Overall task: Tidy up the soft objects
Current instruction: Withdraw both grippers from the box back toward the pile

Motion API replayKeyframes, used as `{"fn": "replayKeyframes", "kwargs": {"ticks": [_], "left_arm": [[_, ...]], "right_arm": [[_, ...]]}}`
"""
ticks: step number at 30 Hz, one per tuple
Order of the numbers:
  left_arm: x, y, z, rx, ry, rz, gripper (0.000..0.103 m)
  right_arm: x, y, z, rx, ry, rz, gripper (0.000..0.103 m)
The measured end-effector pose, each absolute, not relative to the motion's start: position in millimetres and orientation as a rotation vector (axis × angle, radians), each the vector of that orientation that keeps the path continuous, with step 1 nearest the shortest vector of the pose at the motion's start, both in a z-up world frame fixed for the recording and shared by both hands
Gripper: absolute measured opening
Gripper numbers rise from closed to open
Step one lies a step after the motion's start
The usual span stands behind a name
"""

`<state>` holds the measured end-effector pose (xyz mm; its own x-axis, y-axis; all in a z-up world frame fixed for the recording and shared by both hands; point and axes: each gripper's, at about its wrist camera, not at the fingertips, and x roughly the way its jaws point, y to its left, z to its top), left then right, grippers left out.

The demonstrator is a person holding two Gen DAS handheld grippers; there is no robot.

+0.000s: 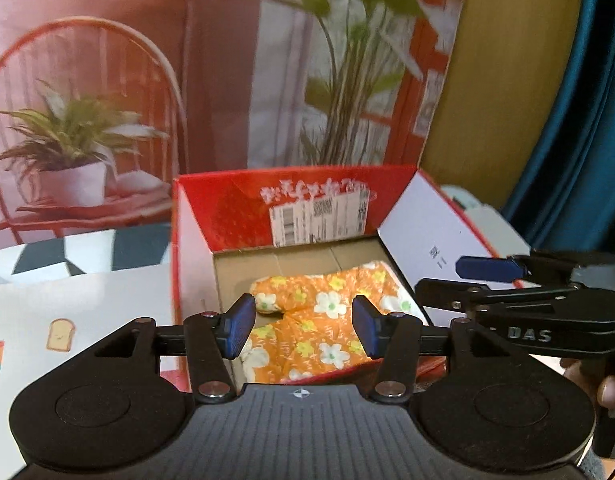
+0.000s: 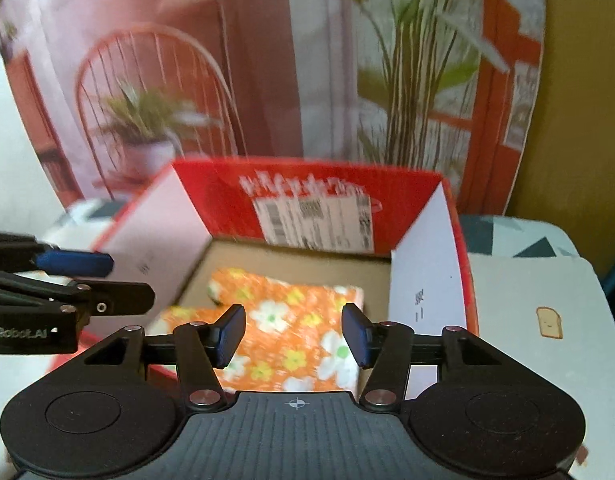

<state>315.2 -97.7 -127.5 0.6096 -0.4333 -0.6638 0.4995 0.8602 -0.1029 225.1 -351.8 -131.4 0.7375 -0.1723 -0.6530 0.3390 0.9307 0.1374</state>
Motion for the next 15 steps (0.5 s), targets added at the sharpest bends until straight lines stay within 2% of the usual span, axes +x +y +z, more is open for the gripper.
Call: {"fn": "replayKeyframes", "kwargs": {"ticks": [8,15], "left_arm": [[271.4,-65.7,-132.5,-0.028,0.689,-0.488,0.055],[249.4,-66.0,-150.8,-0.025,0.709,-0.501,0.051]], "right_arm": [[171.0,-319.9,-131.3,0.306,0.518,-0.28,0.052],[150.9,-298.1,-151.9,0.283,0.527,-0.252,0.052]]}}
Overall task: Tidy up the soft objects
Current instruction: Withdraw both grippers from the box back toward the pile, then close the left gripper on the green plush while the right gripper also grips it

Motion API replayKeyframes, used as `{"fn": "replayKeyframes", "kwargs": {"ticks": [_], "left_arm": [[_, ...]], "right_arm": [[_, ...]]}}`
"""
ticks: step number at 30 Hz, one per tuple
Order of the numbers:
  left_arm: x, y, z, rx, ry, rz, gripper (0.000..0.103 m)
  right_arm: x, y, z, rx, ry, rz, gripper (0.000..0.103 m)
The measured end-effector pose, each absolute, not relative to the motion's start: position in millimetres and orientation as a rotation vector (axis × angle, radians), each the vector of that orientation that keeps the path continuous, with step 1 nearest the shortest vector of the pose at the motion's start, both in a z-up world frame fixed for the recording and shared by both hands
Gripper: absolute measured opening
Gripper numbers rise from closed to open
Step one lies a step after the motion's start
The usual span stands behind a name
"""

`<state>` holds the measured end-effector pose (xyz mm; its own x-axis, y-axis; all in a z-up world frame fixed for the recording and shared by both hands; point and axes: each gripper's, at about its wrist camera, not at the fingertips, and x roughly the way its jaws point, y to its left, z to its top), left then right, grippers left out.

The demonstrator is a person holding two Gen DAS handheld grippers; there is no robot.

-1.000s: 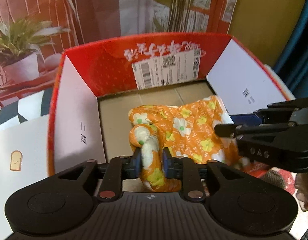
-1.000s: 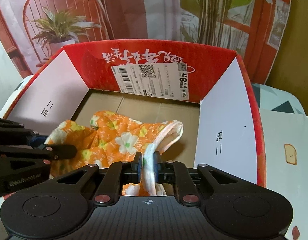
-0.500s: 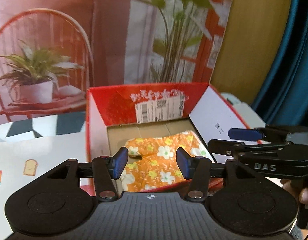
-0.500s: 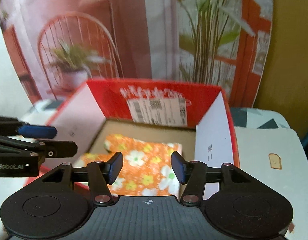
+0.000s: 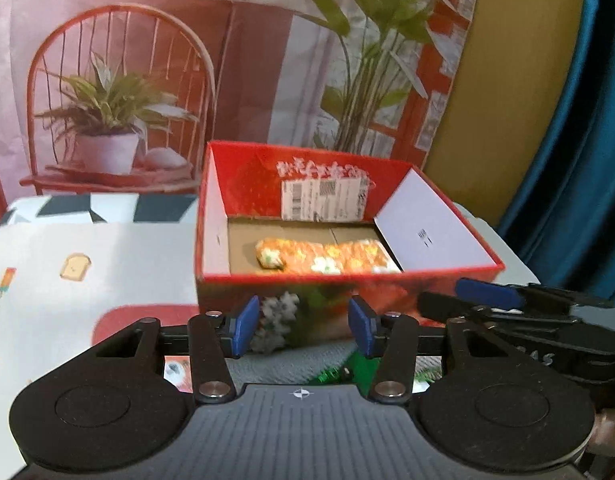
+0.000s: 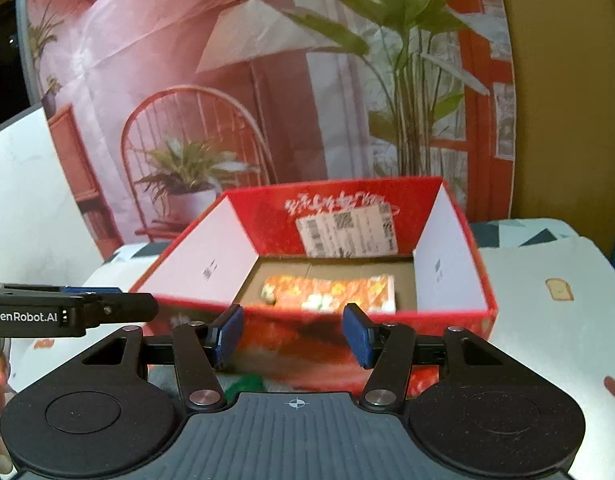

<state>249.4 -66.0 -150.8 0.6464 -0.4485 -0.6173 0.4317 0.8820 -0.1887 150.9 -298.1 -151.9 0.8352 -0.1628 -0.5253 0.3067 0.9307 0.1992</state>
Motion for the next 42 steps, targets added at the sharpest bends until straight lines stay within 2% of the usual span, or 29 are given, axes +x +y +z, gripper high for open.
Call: {"fn": "replayKeyframes", "kwargs": {"ticks": [13,28,32,42], "left_arm": [[244.7,-54.9,-192.4,-0.086,0.838,-0.503,0.044],[234.0,-47.8,-191.7,-0.139,0.863,-0.522,0.044],[236.9,-52.0,-188.5,-0.147,0.858,-0.538,0.044],[263.0,-69.8,-209.4,-0.197,0.975,-0.627,0.044]], "right_arm": [[141.0,-274.0,-193.4,0.287,0.656,-0.196,0.052],[133.1,-269.5,-196.6,0.29,0.689,-0.188,0.052],[134.0,-261.4,-198.7,0.259,0.705,-0.18,0.057],[152.1,-241.9,-199.4,0.082,0.708,-0.083,0.066]]}}
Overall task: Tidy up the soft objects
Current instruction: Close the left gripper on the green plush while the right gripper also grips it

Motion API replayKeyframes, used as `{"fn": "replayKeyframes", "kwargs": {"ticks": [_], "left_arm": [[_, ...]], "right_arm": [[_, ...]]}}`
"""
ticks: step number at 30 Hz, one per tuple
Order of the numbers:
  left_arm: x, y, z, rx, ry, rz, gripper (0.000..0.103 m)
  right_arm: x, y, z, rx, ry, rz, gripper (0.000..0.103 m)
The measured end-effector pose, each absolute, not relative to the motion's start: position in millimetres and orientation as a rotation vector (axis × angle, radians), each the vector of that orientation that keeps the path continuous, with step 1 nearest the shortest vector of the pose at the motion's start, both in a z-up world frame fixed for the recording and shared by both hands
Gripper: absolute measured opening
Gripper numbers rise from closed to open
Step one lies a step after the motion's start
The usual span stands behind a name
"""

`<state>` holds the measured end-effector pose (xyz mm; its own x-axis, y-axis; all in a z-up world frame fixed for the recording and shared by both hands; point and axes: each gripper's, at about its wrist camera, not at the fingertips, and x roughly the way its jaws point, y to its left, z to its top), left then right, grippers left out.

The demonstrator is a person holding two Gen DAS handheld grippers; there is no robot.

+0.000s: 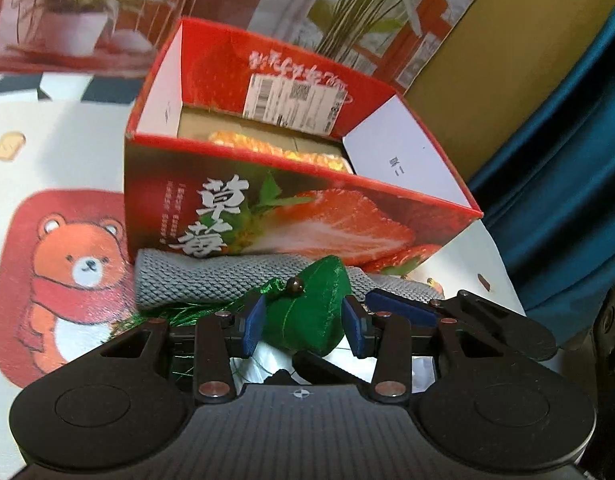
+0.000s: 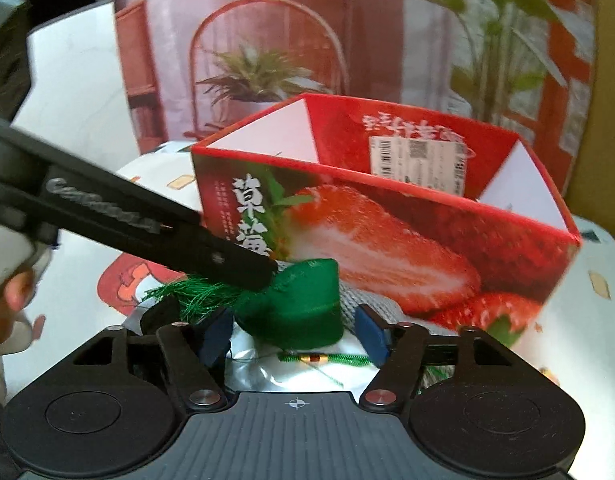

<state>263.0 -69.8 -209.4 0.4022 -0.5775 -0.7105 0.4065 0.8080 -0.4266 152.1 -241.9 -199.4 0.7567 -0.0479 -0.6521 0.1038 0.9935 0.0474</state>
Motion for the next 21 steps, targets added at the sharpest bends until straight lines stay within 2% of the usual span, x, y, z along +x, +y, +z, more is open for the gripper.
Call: {"fn": "replayKeyframes", "kwargs": {"ticks": [7,11,16,21], "left_arm": [[274.0,-70.5,-221.7,-0.267,1.028,-0.654,0.044],[274.9,-72.4,-226.8,-0.267,1.034,-0.664,0.044],[274.0,-76.0,-227.9,-0.248,1.029,-0.664,0.044],[277.5,-79.4,-230.9,-0.224,1.027,-0.648,0.049]], "right_arm": [[162.5,-255.4,-208.7,0.148,0.732,-0.066,0.066],[165.8,-261.3,-212.1,0.192,0.731,-0.045,0.061],[167.9,-260.0,-217.3,0.182,0.741,-0.053,0.06],[170.4,-258.2,-220.6,0.168,0.751,-0.06,0.061]]}}
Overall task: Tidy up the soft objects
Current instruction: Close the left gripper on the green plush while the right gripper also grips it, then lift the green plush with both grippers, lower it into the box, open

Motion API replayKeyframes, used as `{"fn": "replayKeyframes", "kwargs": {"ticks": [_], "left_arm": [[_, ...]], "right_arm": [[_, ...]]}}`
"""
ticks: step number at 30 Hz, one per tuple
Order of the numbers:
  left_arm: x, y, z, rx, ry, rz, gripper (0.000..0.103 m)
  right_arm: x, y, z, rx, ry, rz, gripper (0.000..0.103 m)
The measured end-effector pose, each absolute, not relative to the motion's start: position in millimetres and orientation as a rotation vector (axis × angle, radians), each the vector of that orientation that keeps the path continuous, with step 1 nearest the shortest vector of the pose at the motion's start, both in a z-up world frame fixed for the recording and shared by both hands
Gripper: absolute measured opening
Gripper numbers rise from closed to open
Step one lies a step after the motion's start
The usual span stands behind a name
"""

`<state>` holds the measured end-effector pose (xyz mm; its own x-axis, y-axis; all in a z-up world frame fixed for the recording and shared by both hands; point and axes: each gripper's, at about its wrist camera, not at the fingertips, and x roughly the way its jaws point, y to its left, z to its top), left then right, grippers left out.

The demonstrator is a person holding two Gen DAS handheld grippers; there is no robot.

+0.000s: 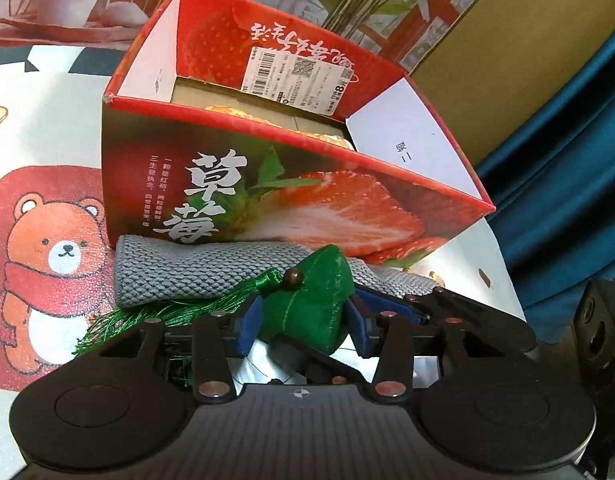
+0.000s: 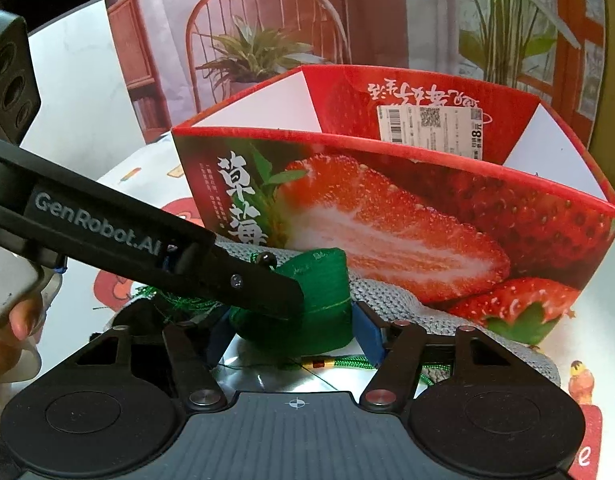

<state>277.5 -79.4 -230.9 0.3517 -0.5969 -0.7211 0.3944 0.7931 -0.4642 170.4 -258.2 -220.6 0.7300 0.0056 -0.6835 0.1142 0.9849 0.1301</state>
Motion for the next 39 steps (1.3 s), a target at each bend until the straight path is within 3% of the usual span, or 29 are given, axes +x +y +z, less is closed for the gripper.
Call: {"fn": "replayKeyframes", "kwargs": {"ticks": [11,22,31,39], "left_arm": [[275.5,-69.3,-208.1,-0.296,0.972,-0.702,0.046],[265.6,-66.9,-110.6,-0.252,0.695,-0.775,0.046],[282.9,-72.9,-52.8,-0.184,0.501,-0.779,0.046],[316.2,-74.2,-65.0,-0.186,0.542,-0.734,0.046]], "right_arm": [[157.9,-251.6,-203.1,0.114,0.688,-0.075,0.054],[152.1,-271.6,-117.4,0.119,0.472,-0.047,0.054],[184.9,-280.9,-58.4,-0.04,0.335,-0.053,0.054],[229.7,-285.4,-58.4,-0.098,0.326,-0.056,0.054]]}}
